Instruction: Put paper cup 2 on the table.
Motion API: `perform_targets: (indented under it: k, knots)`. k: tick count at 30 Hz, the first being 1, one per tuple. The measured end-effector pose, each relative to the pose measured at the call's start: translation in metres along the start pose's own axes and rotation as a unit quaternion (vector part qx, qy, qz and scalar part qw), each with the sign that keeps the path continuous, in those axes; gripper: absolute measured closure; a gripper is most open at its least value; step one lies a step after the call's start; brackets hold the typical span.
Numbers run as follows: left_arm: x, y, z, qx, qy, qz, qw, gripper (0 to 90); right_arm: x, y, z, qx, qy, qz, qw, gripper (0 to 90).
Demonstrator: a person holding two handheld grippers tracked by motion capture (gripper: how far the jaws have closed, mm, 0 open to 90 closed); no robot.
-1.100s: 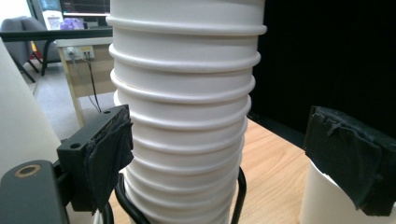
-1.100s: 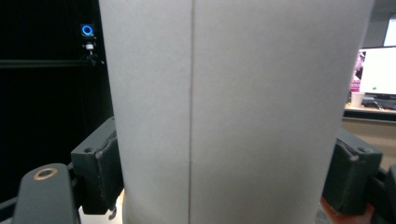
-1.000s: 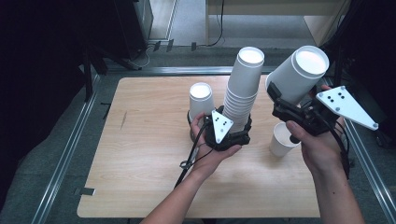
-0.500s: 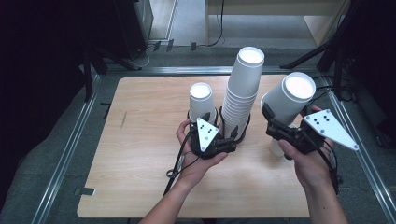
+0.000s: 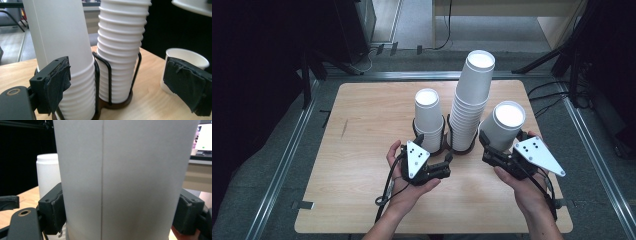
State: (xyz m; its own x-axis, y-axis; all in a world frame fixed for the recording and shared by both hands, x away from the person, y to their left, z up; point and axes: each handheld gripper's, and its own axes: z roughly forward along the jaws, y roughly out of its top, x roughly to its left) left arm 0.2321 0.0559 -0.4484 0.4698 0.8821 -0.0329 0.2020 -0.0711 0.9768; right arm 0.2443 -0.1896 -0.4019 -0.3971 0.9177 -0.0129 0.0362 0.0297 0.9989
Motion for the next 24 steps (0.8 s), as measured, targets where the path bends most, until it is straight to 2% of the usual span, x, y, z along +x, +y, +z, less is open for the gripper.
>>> perform_targets:
  k: [4, 8, 11, 14, 17, 19, 24]
  knots:
    - [0.002, -0.007, -0.007, 0.008, -0.001, 0.002, 1.0000, 7.3, 0.004, -0.012, 0.001, 0.010, 0.002, -0.002, 0.9999, 16.3]
    - [0.011, -0.014, -0.011, 0.014, 0.005, -0.004, 0.9999, 6.7, 0.006, -0.023, 0.004, 0.024, 0.000, -0.017, 0.9996, 16.3]
    - [0.016, -0.016, -0.015, 0.021, 0.000, -0.005, 0.9998, 3.6, 0.009, -0.028, 0.005, 0.030, 0.002, -0.018, 0.9994, 16.3]
    - [0.021, -0.018, -0.021, 0.018, -0.004, -0.011, 0.9998, 3.6, 0.012, -0.034, 0.006, 0.035, 0.003, -0.021, 0.9992, 16.3]
    - [0.026, -0.019, -0.025, 0.018, -0.008, -0.011, 0.9997, 3.6, 0.016, -0.040, 0.008, 0.040, 0.002, -0.036, 0.9986, 16.3]
    - [0.029, -0.018, -0.027, 0.014, -0.008, -0.017, 0.9997, 3.6, 0.019, -0.044, 0.009, 0.043, 0.007, -0.043, 0.9981, 16.3]
    - [0.033, -0.015, -0.029, 0.013, -0.017, -0.023, 0.9995, 3.6, 0.031, -0.057, 0.016, 0.055, 0.009, -0.079, 0.9953, 16.3]
